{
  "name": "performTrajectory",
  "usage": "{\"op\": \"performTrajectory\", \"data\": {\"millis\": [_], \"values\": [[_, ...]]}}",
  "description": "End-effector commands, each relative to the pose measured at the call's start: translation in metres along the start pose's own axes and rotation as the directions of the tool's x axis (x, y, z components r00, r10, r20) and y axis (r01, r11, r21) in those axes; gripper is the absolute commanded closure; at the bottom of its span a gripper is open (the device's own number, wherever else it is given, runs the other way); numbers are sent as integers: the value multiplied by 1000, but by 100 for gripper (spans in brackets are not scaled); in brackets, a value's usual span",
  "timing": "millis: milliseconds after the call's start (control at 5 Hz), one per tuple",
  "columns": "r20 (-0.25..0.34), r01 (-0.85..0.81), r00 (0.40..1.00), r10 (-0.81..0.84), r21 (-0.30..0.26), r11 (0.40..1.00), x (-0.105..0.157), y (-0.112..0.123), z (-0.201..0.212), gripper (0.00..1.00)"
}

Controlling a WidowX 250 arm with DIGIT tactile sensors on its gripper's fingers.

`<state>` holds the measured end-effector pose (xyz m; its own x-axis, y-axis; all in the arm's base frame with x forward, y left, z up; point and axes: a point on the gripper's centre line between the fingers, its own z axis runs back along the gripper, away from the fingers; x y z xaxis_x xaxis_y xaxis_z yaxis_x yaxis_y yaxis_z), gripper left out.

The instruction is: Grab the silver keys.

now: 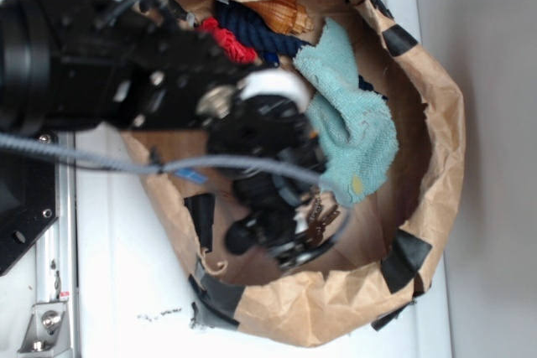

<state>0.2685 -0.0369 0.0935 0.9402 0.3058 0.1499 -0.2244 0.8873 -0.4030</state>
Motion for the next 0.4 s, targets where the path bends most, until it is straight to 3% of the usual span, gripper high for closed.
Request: {"op": "performTrajectory", "data": {"millis": [0, 200], "values": [[162, -161, 977, 137, 142, 977, 31, -13, 73, 100], [147, -180, 977, 157, 161, 970, 31, -15, 78, 100]]}}
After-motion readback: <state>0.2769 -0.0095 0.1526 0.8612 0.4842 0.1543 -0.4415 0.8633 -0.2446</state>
